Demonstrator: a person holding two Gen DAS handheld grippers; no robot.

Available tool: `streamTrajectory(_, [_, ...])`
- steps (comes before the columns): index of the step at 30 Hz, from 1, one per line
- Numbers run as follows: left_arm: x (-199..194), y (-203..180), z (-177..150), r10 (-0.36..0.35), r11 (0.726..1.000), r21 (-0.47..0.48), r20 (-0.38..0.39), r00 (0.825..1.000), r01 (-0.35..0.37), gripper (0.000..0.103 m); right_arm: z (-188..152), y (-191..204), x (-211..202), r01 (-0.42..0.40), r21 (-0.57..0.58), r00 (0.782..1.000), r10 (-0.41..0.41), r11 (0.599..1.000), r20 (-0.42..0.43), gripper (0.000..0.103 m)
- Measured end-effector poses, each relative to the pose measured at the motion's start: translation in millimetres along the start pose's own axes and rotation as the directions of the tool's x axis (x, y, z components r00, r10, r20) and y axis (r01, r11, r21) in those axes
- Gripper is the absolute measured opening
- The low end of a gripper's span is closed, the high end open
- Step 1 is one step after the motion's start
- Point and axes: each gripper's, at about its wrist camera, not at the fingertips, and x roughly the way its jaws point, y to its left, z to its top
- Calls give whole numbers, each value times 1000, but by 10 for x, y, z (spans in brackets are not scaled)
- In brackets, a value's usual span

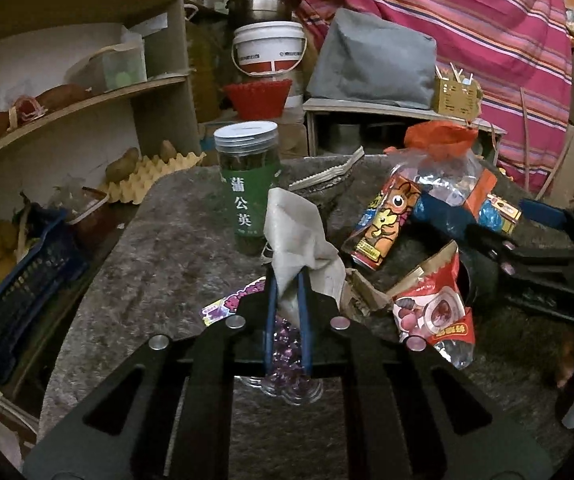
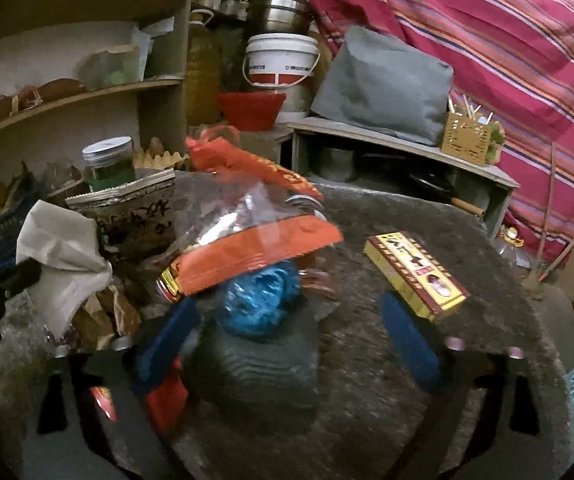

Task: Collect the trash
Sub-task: 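Grasp the blue plastic bag with the right tool while the left holds the cloth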

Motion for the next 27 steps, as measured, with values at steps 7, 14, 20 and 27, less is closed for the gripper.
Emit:
streamTrajectory(7, [-8,-61,1,-1,1000,21,9,1000,1,9,-3,-3,105,-76,-15,997,75,997,-29,17])
streamTrajectory(14, [-59,-77,51,-11,1000,-1,26,1000,11,9,-40,-304,-173,-59,9,998,59,998,38,12])
streamTrajectory(20, [-148,-178,89,-32,999,6,57,998,32,9,-161,-657,-430,7,27,998,-9,1000,67,12])
streamTrajectory(27, [-268,-356,98,-61,998,30,92,994,58,9,-281,-1100,-631,63,72,995,-68,995,67,13])
